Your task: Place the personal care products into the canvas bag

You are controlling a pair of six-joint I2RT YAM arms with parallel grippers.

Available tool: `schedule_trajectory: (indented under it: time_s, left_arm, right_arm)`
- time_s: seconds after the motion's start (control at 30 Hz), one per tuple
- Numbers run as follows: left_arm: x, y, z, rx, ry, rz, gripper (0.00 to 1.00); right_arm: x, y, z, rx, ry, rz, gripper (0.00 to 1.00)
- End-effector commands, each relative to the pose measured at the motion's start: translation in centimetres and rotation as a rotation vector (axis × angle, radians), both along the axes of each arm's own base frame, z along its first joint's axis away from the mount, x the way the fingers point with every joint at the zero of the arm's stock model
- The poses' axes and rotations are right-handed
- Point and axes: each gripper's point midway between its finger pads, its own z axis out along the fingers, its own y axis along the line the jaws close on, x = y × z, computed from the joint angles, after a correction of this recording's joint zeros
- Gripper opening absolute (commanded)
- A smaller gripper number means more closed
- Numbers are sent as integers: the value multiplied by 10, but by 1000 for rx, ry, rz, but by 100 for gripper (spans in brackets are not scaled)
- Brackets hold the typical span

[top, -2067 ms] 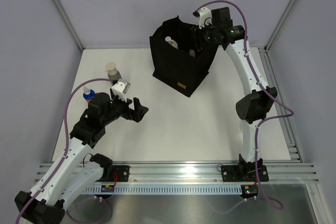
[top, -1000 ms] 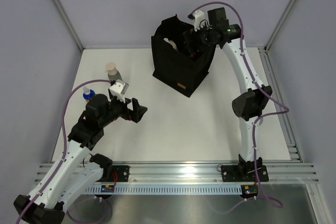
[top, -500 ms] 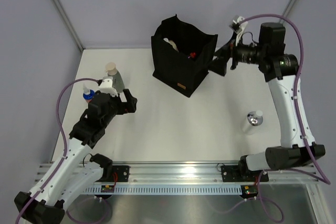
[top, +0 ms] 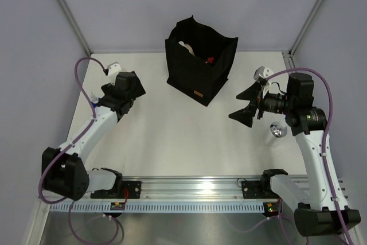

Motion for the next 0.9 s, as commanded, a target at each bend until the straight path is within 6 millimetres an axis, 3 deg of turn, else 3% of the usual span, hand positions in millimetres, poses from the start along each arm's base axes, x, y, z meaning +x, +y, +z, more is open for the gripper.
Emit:
schedule_trajectory:
  time_s: [0.0, 0.07, 0.1, 0.37, 0.4, 0.53, 0.7, 0.87]
  left_arm:
    - [36, 29, 3, 53, -14, 115, 99]
    - [48, 37, -3, 46, 27, 133, 99]
    - [53, 45, -17, 44, 65, 153, 99]
    - [108, 38, -35, 48, 49, 58, 99]
    - [111, 38, -31, 48, 38, 58, 99]
    - [122, 47, -53, 76, 71, 85, 99]
    - [136, 55, -63, 80, 42, 108, 98]
    - [149, 55, -65, 55, 20, 99, 94]
  right_arm:
    - [-4, 0, 5, 35, -98, 39, 99]
    - [-1, -3, -1, 47, -99, 31, 100]
    - [2, -9, -1, 51, -104, 10, 99]
    - [8, -14, -11, 64, -67, 9, 100]
    - [8, -14, -11, 63, -64, 9, 100]
    - [8, -15, -13, 58, -69, 5, 99]
    - [8, -15, -16, 55, -59, 9, 99]
    - [4, -13, -16, 61, -66, 36, 100]
